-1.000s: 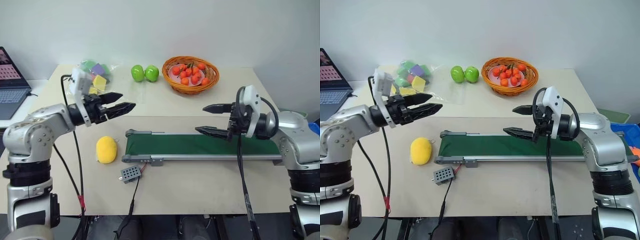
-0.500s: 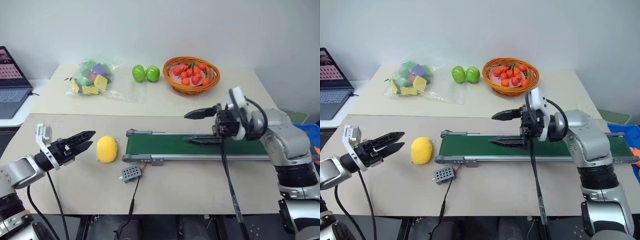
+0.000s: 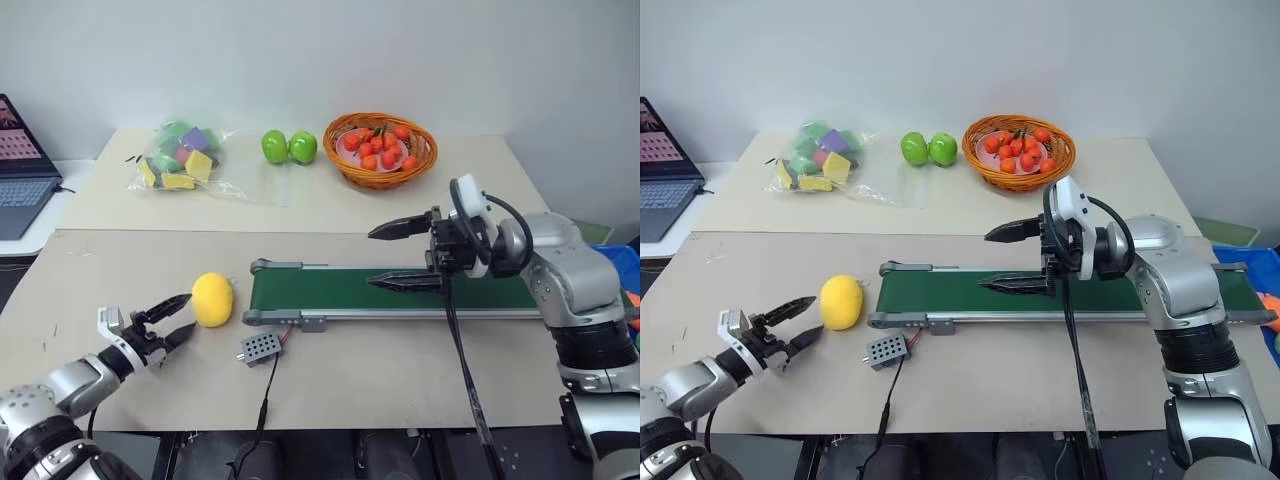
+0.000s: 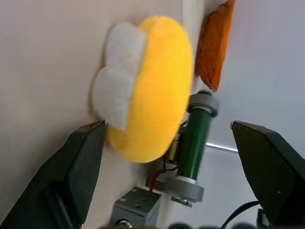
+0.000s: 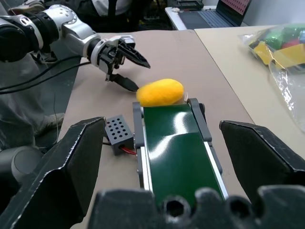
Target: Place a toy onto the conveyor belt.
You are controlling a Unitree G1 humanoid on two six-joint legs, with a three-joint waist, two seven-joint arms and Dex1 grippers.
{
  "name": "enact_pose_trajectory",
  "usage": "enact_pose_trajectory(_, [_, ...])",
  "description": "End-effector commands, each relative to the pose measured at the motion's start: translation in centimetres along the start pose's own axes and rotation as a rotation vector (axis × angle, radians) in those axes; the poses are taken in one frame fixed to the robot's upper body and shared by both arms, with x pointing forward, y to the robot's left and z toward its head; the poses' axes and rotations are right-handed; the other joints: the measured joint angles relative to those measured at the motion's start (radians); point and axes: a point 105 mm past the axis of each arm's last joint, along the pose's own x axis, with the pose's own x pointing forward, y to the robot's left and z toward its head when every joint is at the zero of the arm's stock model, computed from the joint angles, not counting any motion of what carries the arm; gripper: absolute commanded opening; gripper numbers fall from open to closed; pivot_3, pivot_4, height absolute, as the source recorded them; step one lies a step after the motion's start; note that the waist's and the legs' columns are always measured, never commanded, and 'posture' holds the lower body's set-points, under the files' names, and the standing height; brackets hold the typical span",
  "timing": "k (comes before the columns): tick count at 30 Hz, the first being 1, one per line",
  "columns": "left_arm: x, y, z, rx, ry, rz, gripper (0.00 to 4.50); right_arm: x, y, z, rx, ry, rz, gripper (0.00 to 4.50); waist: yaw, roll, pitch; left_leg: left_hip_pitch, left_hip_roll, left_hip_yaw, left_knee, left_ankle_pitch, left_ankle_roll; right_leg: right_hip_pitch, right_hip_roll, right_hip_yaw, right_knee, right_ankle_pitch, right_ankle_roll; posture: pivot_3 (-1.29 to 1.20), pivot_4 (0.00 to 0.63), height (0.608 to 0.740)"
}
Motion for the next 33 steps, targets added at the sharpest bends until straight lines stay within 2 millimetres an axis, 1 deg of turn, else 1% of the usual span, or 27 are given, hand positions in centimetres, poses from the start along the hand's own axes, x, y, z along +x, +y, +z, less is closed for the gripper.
enact_pose_trajectory(1, [-0.6, 0.9, -0.4, -0.028, -0.019, 0.005, 4.43, -0.8, 0.0, 1.0, -0.046, 0.008, -0.025, 4.50, 0.002, 0.000, 0.000, 0.000, 0.000, 0.000, 0.000, 0.000, 0.000, 0.000, 0.000, 0.000, 0.000, 0.000, 0.000, 0.00, 0.150, 0.738])
enact_pose_trajectory(4, [-0.3, 1.0, -0.4, -0.029, -0.025, 0.015, 4.43, -1.0, 0.0, 1.0, -0.046, 0.013, -0.030, 4.50, 0.001, 0.000, 0.000, 0.000, 0.000, 0.000, 0.000, 0.000, 0.000, 0.000, 0.000, 0.000, -0.001, 0.000, 0.000, 0.00, 0.150, 0.738])
enact_pose_trajectory(10, [1.7, 0.7, -0.9, -0.027, -0.016, 0.010, 4.43, -1.0, 0.0, 1.2, -0.053, 0.026, -0.035, 4.50, 0.008, 0.002, -0.001, 0.001, -0.001, 0.000, 0.000, 0.000, 0.000, 0.000, -0.001, 0.000, -0.001, 0.000, 0.000, 0.00, 0.150, 0.738])
enact_pose_trajectory(16, [3.4, 0.3, -0.3, -0.016, -0.032, 0.016, 4.43, -1.5, 0.2, 1.4, -0.058, 0.037, -0.050, 4.50, 0.016, 0.002, -0.001, 0.001, -0.002, -0.001, 0.000, 0.001, -0.001, 0.002, -0.002, -0.001, -0.001, 0.000, 0.000, 0.00, 0.150, 0.738])
enact_pose_trajectory(21, [4.7, 0.0, 0.1, -0.003, -0.027, 0.026, 4.43, -1.7, 0.4, 1.4, -0.057, 0.041, -0.063, 4.50, 0.014, 0.002, -0.001, 0.006, -0.002, -0.002, -0.001, 0.001, -0.001, 0.009, -0.002, -0.002, -0.005, 0.000, 0.000, 0.00, 0.150, 0.738])
enact_pose_trajectory(24, [5.3, 0.0, 0.5, 0.002, -0.034, 0.037, 4.43, -1.8, 0.3, 1.4, -0.057, 0.042, -0.073, 4.50, 0.014, 0.002, -0.001, 0.007, -0.002, -0.003, -0.001, 0.001, -0.001, 0.010, -0.002, -0.003, -0.006, 0.000, 0.000, 0.00, 0.150, 0.738])
enact_pose_trajectory(27, [5.2, 0.5, 1.0, 0.019, -0.057, 0.068, 3.69, -1.8, 0.4, 1.4, -0.058, 0.044, -0.080, 4.50, 0.011, 0.002, -0.001, 0.007, -0.002, -0.003, -0.001, 0.001, -0.001, 0.010, -0.001, -0.003, -0.006, 0.000, 0.000, 0.00, 0.150, 0.738])
enact_pose_trajectory(28, [5.2, 0.6, 1.2, 0.024, -0.062, 0.069, 3.23, -1.8, 0.3, 1.3, -0.059, 0.044, -0.082, 4.50, 0.009, 0.002, -0.001, 0.007, -0.002, -0.003, -0.002, 0.001, -0.001, 0.010, -0.001, -0.003, -0.007, 0.000, 0.000, 0.00, 0.150, 0.738])
enact_pose_trajectory(29, [5.1, 0.6, 1.4, 0.026, -0.070, 0.064, 2.90, -1.8, 0.3, 1.3, -0.059, 0.044, -0.085, 4.50, 0.008, 0.002, -0.001, 0.007, -0.002, -0.003, -0.002, 0.001, -0.001, 0.010, -0.001, -0.003, -0.007, 0.000, 0.000, 0.00, 0.150, 0.738])
enact_pose_trajectory(30, [5.0, 0.5, 1.6, 0.027, -0.077, 0.057, 2.41, -1.9, 0.3, 1.3, -0.059, 0.044, -0.087, 4.50, 0.008, 0.002, -0.001, 0.007, -0.002, -0.003, -0.003, 0.001, -0.001, 0.010, -0.001, -0.003, -0.007, 0.000, 0.000, 0.00, 0.150, 0.738])
enact_pose_trajectory(31, [5.0, 0.4, 1.8, 0.030, -0.081, 0.053, 2.10, -1.9, 0.3, 1.3, -0.060, 0.045, -0.089, 4.50, 0.007, 0.002, -0.001, 0.007, -0.002, -0.003, -0.003, 0.001, -0.001, 0.010, -0.001, -0.003, -0.007, 0.000, 0.000, 0.00, 0.150, 0.738])
enact_pose_trajectory(33, [4.8, 0.2, 2.0, 0.033, -0.088, 0.044, 1.27, -1.9, 0.3, 1.2, -0.062, 0.046, -0.094, 4.50, 0.003, 0.002, -0.001, 0.007, -0.002, -0.003, -0.004, 0.001, -0.001, 0.009, -0.001, -0.003, -0.008, 0.000, 0.000, 0.00, 0.150, 0.738])
